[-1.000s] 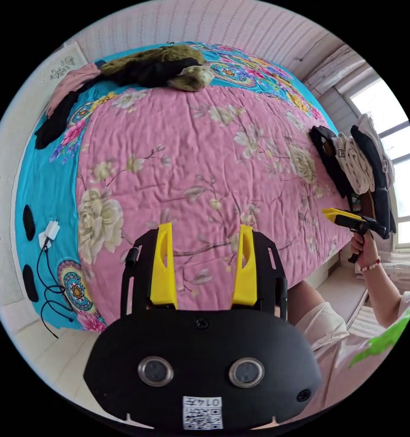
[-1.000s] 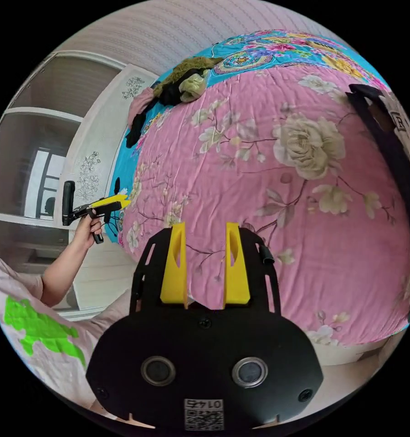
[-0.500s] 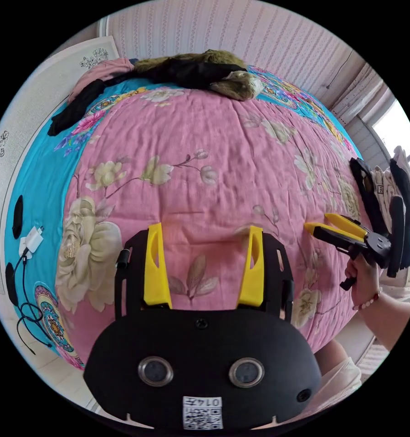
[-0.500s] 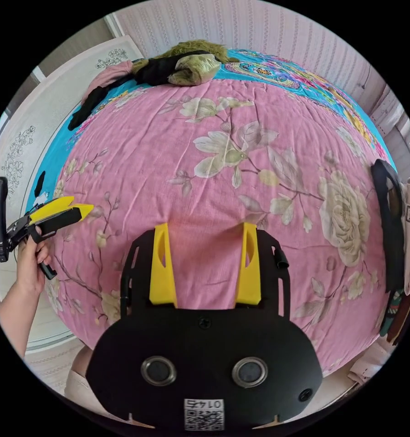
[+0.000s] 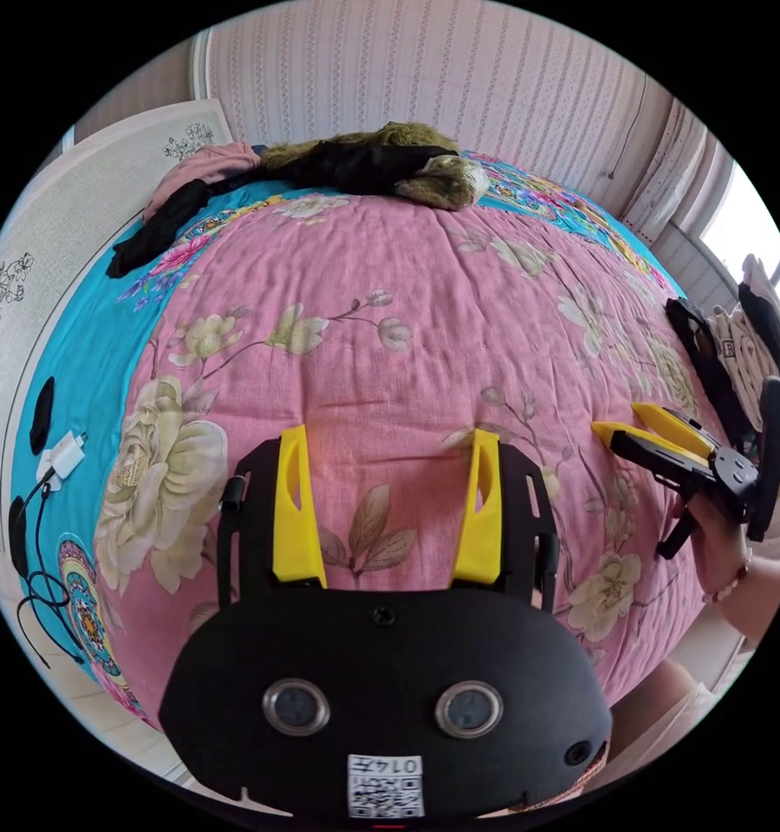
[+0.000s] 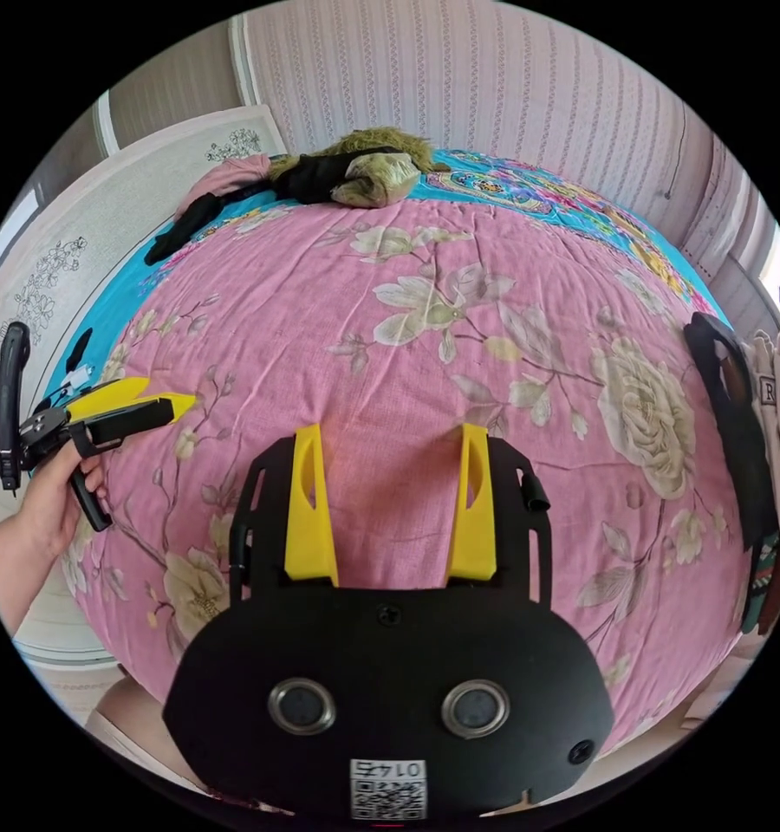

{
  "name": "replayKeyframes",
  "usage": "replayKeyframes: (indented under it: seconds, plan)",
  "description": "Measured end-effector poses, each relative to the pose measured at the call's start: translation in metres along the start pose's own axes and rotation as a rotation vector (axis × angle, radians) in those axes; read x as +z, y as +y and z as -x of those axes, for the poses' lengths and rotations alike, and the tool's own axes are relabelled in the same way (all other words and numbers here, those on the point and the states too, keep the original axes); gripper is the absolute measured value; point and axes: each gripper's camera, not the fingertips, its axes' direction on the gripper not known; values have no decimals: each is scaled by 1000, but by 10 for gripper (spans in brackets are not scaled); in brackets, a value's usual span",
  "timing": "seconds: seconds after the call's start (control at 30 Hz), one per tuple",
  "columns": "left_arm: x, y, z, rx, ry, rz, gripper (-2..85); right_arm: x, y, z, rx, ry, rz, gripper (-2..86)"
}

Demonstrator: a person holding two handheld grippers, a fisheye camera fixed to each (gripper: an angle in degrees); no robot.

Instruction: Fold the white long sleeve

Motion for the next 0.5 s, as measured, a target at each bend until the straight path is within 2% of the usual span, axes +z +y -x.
replayKeyframes:
  seconds: [0.5]
  plan:
    - [-64,8,68,1,-2,1,246,89,0,-49,18,-39,1,210]
